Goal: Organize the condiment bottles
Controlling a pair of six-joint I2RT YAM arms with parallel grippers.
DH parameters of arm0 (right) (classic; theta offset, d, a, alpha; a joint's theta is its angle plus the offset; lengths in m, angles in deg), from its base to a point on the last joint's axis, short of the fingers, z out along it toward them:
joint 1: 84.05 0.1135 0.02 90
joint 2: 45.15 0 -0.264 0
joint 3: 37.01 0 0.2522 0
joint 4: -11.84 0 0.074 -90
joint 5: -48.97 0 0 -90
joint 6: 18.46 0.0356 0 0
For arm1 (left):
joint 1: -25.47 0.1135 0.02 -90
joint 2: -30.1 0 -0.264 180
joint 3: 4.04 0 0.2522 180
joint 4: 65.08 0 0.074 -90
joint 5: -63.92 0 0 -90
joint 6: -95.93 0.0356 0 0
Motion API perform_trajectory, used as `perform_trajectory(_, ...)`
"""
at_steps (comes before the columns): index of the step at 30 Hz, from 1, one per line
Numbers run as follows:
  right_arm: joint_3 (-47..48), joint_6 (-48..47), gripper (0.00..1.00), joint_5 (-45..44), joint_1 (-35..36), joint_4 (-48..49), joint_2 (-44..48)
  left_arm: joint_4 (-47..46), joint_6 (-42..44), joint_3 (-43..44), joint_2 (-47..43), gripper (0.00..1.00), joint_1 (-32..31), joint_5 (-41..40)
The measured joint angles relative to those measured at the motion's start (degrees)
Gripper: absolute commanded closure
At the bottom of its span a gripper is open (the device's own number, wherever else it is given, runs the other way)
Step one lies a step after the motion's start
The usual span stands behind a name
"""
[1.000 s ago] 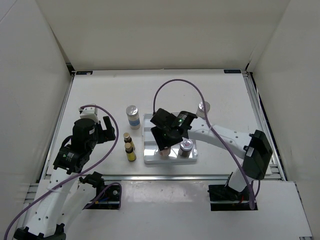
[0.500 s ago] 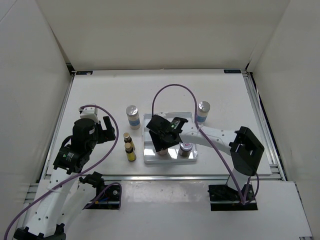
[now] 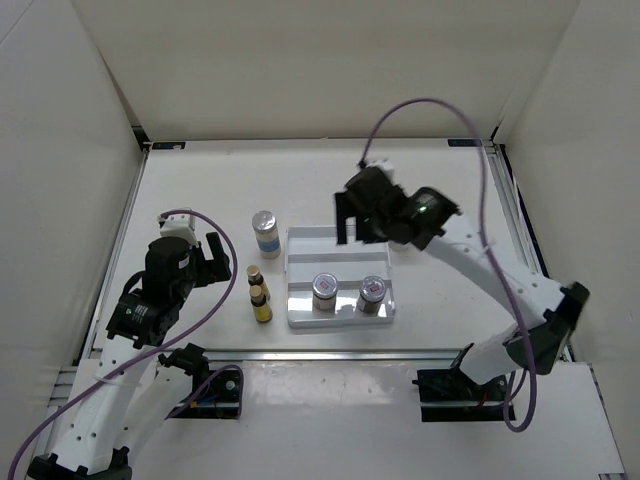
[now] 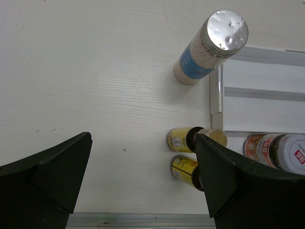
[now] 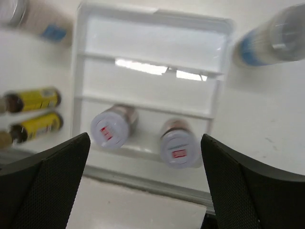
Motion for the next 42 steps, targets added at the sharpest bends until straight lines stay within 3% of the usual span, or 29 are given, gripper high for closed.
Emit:
perform_trajectory(5,-0.63,-3.96,0.00,1.62,-18.38,-0.92,3.76,0.00,0.00,0.00,-0.02,0.00,-0.02,0.09)
perform_trajectory(9,-1.42,-7.37,0.00,5.35,-27.41,-1.46,0.09,0.00,0.00,0.00,0.00,0.00,-0.02,0.11)
perform_trajectory(12,-1.40,-9.25,0.00,7.91,-30.64,-1.44,-4.44,0.00,0.02,0.00,0.00,0.00,0.00,0.11)
perform_trajectory(18,-0.98,-10.99,0.13,13.88,-32.17,-0.52,-9.16,0.00,0.00,0.00,0.00,0.00,-0.02,0.11)
perform_trajectory(22,-1.88,-11.04,0.13,14.49,-26.23,3.04,-7.10,0.00,0.00,0.00,0.04,0.00,0.00,0.20)
perform_trajectory(26,-2.84,-11.96,0.16,14.01,-11.56,6.45,-2.82,0.00,0.02,0.00,0.52,0.00,0.00,0.37)
perform_trajectory(30,-2.62,-12.81,0.28,14.62,2.14,8.72,-1.22,0.00,0.02,0.00,0.68,0.00,-0.02,0.37)
perform_trajectory(37,-2.60,-12.72,0.31,14.10,13.44,10.95,-6.51,0.79,-0.26,0.02,-2.01,0.00,-0.02,-2.23)
perform_trajectory(42,-1.44,-12.70,0.26,12.59,20.33,12.28,-13.16,3.48,-1.81,1.70,-3.85,0.00,0.00,-6.32)
